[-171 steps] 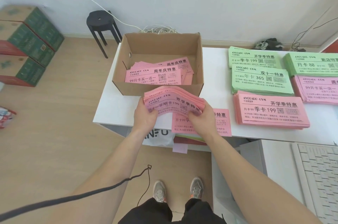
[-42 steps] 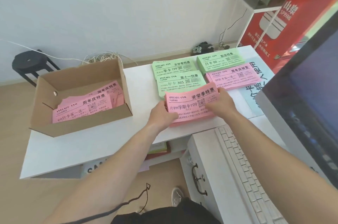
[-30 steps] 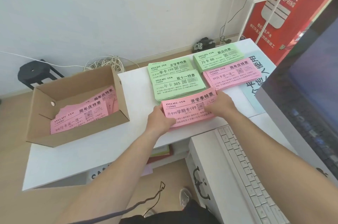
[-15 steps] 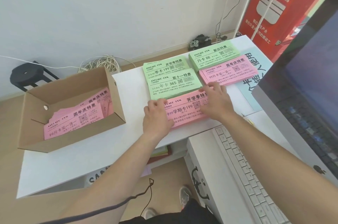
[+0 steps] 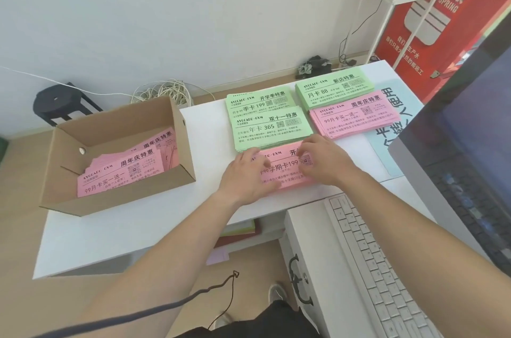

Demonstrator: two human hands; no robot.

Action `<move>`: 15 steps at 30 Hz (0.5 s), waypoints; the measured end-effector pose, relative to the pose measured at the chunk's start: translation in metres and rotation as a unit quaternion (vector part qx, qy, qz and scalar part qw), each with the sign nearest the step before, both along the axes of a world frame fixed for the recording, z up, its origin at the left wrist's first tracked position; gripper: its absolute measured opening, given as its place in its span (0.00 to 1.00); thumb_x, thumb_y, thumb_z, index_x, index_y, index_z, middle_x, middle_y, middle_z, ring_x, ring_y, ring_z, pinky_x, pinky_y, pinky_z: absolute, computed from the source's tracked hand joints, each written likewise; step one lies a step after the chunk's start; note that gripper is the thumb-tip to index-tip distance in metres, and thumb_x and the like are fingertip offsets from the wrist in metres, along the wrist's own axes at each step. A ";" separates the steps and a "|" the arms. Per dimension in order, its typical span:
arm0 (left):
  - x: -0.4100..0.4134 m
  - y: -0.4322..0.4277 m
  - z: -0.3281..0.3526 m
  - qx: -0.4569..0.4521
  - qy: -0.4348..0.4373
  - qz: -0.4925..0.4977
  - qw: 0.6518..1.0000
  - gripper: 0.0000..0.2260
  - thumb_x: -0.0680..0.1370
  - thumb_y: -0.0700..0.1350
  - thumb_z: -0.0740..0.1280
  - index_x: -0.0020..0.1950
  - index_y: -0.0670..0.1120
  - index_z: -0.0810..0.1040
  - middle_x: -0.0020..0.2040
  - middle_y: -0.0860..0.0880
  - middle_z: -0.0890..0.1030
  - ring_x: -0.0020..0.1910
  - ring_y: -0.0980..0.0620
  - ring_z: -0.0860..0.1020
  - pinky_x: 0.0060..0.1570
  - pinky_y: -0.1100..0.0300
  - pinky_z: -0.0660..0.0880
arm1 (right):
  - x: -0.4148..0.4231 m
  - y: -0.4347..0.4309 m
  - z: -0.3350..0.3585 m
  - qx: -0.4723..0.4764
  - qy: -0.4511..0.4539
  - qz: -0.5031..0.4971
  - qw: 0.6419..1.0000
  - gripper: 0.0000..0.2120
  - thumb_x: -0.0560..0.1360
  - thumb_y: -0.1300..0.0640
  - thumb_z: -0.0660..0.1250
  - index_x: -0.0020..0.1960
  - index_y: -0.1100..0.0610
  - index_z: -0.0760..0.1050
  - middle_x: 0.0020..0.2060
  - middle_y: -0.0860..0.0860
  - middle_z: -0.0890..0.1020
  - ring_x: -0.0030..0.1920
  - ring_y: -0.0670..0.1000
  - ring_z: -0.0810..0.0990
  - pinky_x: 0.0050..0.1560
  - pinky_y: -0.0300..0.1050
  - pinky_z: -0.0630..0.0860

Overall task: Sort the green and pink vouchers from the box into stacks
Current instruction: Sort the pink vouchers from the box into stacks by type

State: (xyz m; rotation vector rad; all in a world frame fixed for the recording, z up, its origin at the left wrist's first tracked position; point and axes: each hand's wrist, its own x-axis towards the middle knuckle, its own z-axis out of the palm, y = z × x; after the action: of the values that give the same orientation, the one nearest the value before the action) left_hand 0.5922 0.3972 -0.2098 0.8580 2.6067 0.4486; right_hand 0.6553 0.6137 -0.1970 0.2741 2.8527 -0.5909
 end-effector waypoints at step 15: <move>-0.075 -0.236 0.099 0.048 0.073 0.321 0.943 0.13 0.78 0.45 0.67 0.62 0.48 0.76 0.61 0.50 0.77 0.59 0.49 0.77 0.58 0.54 0.72 | -0.159 -0.223 0.088 -0.099 0.102 0.225 0.964 0.18 0.80 0.63 0.61 0.69 0.56 0.75 0.65 0.54 0.74 0.64 0.55 0.75 0.65 0.48 0.71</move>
State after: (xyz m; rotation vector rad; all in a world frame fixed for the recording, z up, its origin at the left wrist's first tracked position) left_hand 0.5175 0.1611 -0.1112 0.0319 2.9858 0.7037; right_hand 0.4962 0.3907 -0.1087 -0.4815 2.8658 -0.8312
